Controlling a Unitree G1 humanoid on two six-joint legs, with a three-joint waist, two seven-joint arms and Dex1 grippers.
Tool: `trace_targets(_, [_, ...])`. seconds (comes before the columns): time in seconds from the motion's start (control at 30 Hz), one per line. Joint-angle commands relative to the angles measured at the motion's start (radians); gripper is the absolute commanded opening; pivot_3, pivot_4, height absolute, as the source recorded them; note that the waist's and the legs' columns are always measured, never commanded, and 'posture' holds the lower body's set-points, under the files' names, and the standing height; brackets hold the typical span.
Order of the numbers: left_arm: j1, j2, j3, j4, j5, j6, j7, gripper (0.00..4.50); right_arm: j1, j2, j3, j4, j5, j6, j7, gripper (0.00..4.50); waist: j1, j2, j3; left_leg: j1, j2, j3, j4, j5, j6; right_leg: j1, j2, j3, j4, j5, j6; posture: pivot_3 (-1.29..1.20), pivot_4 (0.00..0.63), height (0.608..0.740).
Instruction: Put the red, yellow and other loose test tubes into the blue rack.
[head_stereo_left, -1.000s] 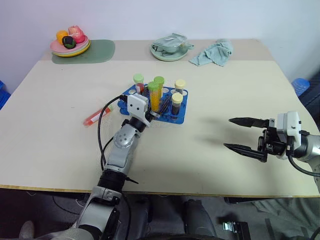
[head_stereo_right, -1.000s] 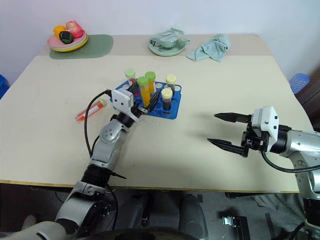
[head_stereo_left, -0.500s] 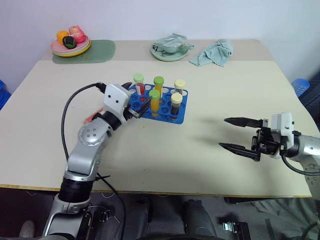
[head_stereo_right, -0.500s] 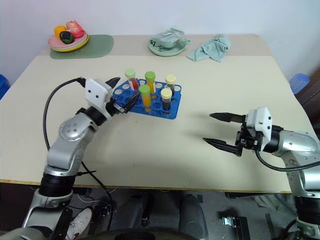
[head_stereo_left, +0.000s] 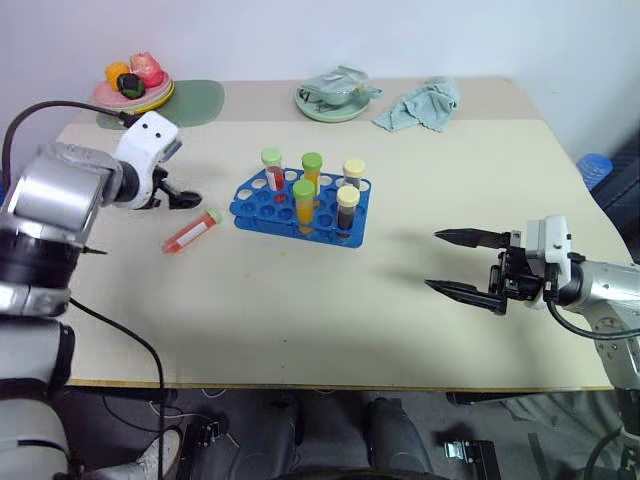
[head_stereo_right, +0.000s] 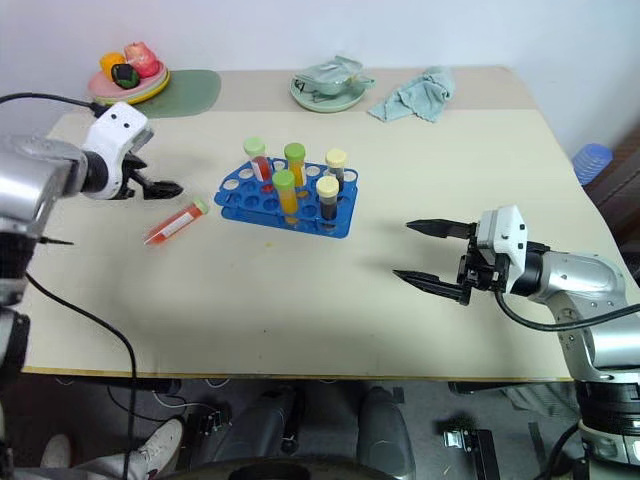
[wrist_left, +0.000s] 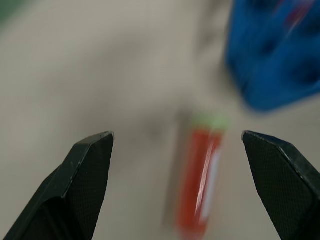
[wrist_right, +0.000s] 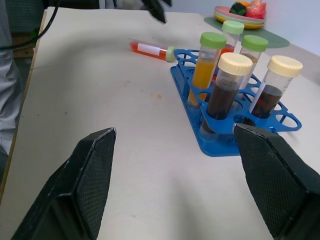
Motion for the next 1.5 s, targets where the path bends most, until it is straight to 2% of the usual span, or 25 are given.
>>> trace_targets(0.03, [-0.123,-0.035,-0.100,0.230,0.128,-0.130,-0.095,4.18,-0.016,0.006,-0.009,-0.020,0.012,-0.007,-0.003,3.83,-0.001,-0.001,0.000,0.000,0.000,0.000,0.000,0.000,0.000,0.000,0.000,0.000,0.000,0.000,0.000,0.00,0.150,0.740])
trace_targets(0.17, [-0.211,-0.115,-0.167,0.475,0.224,-0.283,-0.181,4.18,-0.011,0.009,-0.008,-0.032,0.013,-0.006,-0.013,3.83,-0.005,-0.002,0.001,-0.001,0.000,0.000,0.000,0.000,-0.001,0.000,0.000,-0.001,0.000,0.000,0.000,0.00,0.150,0.740])
trace_targets(0.33, [-0.258,-0.215,-0.170,0.671,0.293,-0.415,-0.237,4.18,0.015,0.012,-0.015,-0.058,0.017,-0.005,-0.028,3.83,-0.006,-0.003,0.002,-0.001,0.000,0.000,0.000,0.001,-0.001,-0.001,0.000,0.000,0.000,0.000,0.000,0.00,0.150,0.740])
trace_targets(0.53, [-0.280,-0.267,-0.158,0.780,0.359,-0.502,-0.258,4.18,0.046,0.007,-0.034,-0.082,0.025,-0.003,-0.045,3.83,-0.008,-0.006,0.003,-0.001,0.000,0.000,0.000,0.000,0.000,-0.002,0.000,0.000,0.001,0.000,0.000,0.00,0.150,0.740])
trace_targets(0.8, [-0.280,-0.304,-0.129,0.826,0.400,-0.496,-0.263,4.18,0.058,0.002,-0.037,-0.090,0.031,-0.003,-0.057,3.83,-0.008,-0.007,0.004,-0.001,0.000,0.000,0.001,0.000,0.000,-0.002,0.000,-0.001,0.001,0.000,0.000,0.00,0.150,0.740])
trace_targets(0.83, [-0.280,-0.307,-0.124,0.825,0.402,-0.491,-0.265,3.67,0.057,0.001,-0.037,-0.088,0.031,-0.003,-0.057,3.83,-0.008,-0.007,0.004,-0.001,0.000,0.000,0.001,0.000,0.000,-0.002,0.000,-0.001,0.001,0.000,0.000,0.00,0.150,0.740])
trace_targets(0.87, [-0.280,-0.309,-0.119,0.824,0.404,-0.485,-0.266,3.41,0.055,0.000,-0.036,-0.087,0.031,-0.003,-0.057,3.83,-0.007,-0.007,0.004,-0.001,0.000,0.000,0.001,0.000,0.000,-0.002,0.000,-0.001,0.001,0.000,0.000,0.00,0.150,0.740])
trace_targets(0.9, [-0.280,-0.311,-0.112,0.825,0.405,-0.477,-0.258,2.83,0.052,0.000,-0.035,-0.085,0.031,-0.003,-0.057,3.83,-0.007,-0.007,0.004,-0.001,0.000,0.000,0.001,0.000,0.000,-0.002,0.000,-0.001,0.001,0.000,0.000,0.00,0.150,0.740])
trace_targets(0.93, [-0.282,-0.314,-0.105,0.827,0.406,-0.464,-0.248,2.45,0.050,0.000,-0.033,-0.084,0.030,-0.003,-0.057,3.83,-0.007,-0.007,0.004,-0.001,0.000,0.000,0.001,0.000,0.000,-0.002,0.000,-0.001,0.001,0.000,0.000,0.00,0.150,0.740])
trace_targets(1.1, [-0.283,-0.329,-0.074,0.827,0.404,-0.408,-0.227,2.45,0.042,0.004,-0.022,-0.080,0.028,-0.003,-0.057,3.83,-0.008,-0.008,0.004,-0.001,0.000,0.000,0.001,0.000,0.000,-0.002,0.000,-0.001,0.002,0.000,0.000,0.00,0.150,0.740])
trace_targets(1.2, [-0.273,-0.331,-0.068,0.813,0.408,-0.392,-0.231,1.56,0.040,0.003,-0.021,-0.077,0.028,-0.004,-0.053,3.83,-0.008,-0.008,0.004,-0.001,0.000,0.000,0.001,0.000,0.000,-0.002,0.000,-0.001,0.002,0.000,0.000,0.00,0.150,0.740])
trace_targets(1.23, [-0.272,-0.332,-0.063,0.812,0.410,-0.386,-0.228,1.07,0.039,0.002,-0.021,-0.076,0.028,-0.003,-0.052,3.83,-0.007,-0.008,0.004,-0.001,0.000,0.000,0.001,0.000,0.000,-0.002,0.000,-0.001,0.002,0.000,0.000,0.00,0.150,0.740])
trace_targets(1.27, [-0.270,-0.333,-0.061,0.809,0.411,-0.381,-0.227,0.79,0.037,0.002,-0.021,-0.074,0.028,-0.003,-0.050,3.83,-0.008,-0.008,0.004,-0.001,0.000,0.000,0.001,0.000,0.000,-0.002,0.000,-0.001,0.002,0.000,0.000,0.00,0.150,0.740])
trace_targets(1.5, [-0.264,-0.319,-0.019,0.762,0.389,-0.325,-0.228,0.79,0.025,0.002,-0.018,-0.071,0.027,0.001,-0.046,3.83,-0.008,-0.008,0.005,-0.001,0.000,0.000,0.001,0.000,0.000,-0.002,0.000,-0.001,0.002,0.000,0.000,0.00,0.150,0.740])
